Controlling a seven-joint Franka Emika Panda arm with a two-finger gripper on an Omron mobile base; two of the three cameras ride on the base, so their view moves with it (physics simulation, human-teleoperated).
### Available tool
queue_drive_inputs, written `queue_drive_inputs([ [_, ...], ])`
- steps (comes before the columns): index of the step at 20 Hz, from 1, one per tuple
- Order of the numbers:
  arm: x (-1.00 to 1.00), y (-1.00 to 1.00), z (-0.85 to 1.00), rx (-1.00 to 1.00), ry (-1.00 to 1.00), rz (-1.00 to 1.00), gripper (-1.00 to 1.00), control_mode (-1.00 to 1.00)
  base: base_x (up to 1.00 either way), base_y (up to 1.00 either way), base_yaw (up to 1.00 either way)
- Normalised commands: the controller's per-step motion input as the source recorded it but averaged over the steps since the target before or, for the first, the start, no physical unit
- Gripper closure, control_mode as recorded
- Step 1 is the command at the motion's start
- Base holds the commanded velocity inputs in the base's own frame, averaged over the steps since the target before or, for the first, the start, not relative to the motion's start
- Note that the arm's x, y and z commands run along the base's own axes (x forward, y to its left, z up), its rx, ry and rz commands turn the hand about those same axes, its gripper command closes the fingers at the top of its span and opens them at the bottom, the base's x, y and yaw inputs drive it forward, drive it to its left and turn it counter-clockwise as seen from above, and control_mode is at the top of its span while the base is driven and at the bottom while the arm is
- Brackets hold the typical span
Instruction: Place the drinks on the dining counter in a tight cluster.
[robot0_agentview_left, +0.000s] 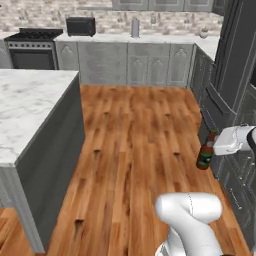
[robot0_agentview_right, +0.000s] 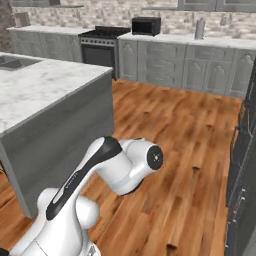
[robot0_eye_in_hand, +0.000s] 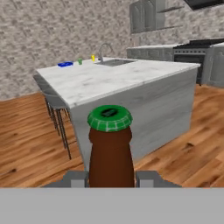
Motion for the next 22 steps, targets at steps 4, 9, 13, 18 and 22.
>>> queue_drive_inputs([
  [4,0.00,0.00,0.00,0.00,0.00,0.00,1.00,1.00,0.66,0.63,0.01],
  [9,0.00,0.00,0.00,0.00,0.00,0.00,1.00,1.00,0.25,0.96,-0.01],
  [13,0.00,0.00,0.00,0.00,0.00,0.00,1.00,1.00,-0.01,1.00,0.11],
  [18,0.00,0.00,0.00,0.00,0.00,0.00,1.00,1.00,0.00,0.97,0.29],
  [22,0.00,0.00,0.00,0.00,0.00,0.00,1.00,1.00,-0.02,0.56,0.14],
])
